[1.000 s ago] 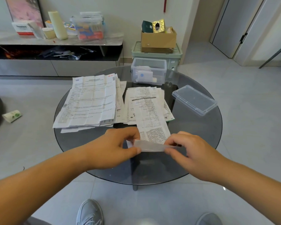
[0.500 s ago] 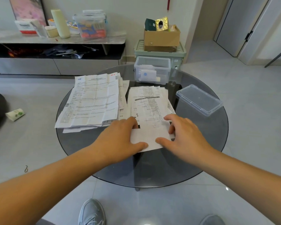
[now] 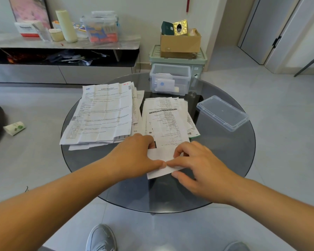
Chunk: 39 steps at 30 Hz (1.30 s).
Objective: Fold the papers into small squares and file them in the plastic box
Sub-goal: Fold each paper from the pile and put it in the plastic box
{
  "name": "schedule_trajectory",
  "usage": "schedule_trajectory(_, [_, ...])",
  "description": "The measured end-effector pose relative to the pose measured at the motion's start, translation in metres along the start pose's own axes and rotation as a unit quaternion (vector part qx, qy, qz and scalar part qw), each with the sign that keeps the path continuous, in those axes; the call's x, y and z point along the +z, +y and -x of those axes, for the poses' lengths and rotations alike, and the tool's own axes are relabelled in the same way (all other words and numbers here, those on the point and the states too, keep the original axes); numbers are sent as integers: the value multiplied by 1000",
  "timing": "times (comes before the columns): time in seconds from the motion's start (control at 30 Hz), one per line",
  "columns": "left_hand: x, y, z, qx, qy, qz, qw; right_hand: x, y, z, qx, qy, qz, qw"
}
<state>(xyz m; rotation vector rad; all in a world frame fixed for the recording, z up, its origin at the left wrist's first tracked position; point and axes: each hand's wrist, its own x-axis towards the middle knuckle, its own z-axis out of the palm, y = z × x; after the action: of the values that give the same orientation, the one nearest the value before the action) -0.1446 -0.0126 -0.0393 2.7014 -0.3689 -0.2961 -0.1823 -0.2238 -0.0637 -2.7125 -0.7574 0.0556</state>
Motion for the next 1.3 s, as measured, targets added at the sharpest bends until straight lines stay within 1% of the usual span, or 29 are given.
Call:
schedule_trajectory(0.1, [-4, 3, 2, 8, 22, 31, 999, 0, 0, 2, 0, 3, -1, 1000])
schedule_trajectory(0.17, [-6, 4, 5, 7, 16, 52, 998, 0, 0, 4, 4, -1, 0, 1000])
schedule_trajectory(0.3, [-8, 6, 8, 11, -63, 104, 993, -4, -2, 7, 1, -4, 12, 1000])
schedule_trajectory(0.33, [-8, 6, 9, 7, -80, 131, 988, -5, -2, 8, -2, -2, 18, 1000])
schedule_trajectory(0.4, [-7, 7, 12, -27, -114, 212, 970, -4, -3, 13, -6, 2, 19, 1000])
schedule_trajectory(0.47, [-8, 8, 15, -60, -153, 285, 944, -2, -5, 18, -13, 10, 18, 1000])
schedule_trajectory(0.6, [-10, 7, 20, -75, -208, 403, 888, 3, -8, 22, -16, 42, 9, 999])
schedule_trajectory(0.63, [-11, 7, 21, -71, -215, 415, 881, 4, -8, 22, -13, 53, 3, 999])
schedule_trajectory(0.67, [-10, 6, 21, -57, -220, 405, 886, 4, -9, 20, -7, 66, -7, 998])
schedule_trajectory(0.7, [-10, 7, 22, -35, -217, 367, 904, 3, -9, 19, 9, 77, -22, 997])
schedule_trajectory(0.73, [-8, 6, 22, -10, -202, 307, 930, 1, -10, 18, 37, 79, -43, 995])
schedule_trajectory(0.8, [-3, 7, 20, 28, -144, 169, 975, -3, -10, 16, 98, 68, -106, 987])
schedule_trajectory(0.83, [0, 9, 19, 41, -107, 114, 987, -4, -8, 14, 122, 67, -133, 981])
schedule_trajectory(0.87, [3, 11, 16, 48, -81, 77, 993, -5, -5, 13, 142, 67, -149, 976])
schedule_trajectory(0.93, [7, 16, 11, 51, -44, 38, 997, -8, -2, 8, 182, 55, -160, 969])
schedule_trajectory(1.03, [13, 19, 1, 38, -12, 7, 999, -9, 0, 2, 219, 37, -98, 970])
schedule_trajectory(1.13, [15, 21, -6, 24, -21, 1, 1000, -11, 2, 0, 234, 36, -51, 970])
schedule_trajectory(1.23, [12, 23, -11, 10, -38, 9, 999, -13, 4, -1, 235, 20, -60, 970])
schedule_trajectory(1.3, [9, 24, -14, 6, -51, 13, 999, -17, 7, -2, 239, -5, -71, 968])
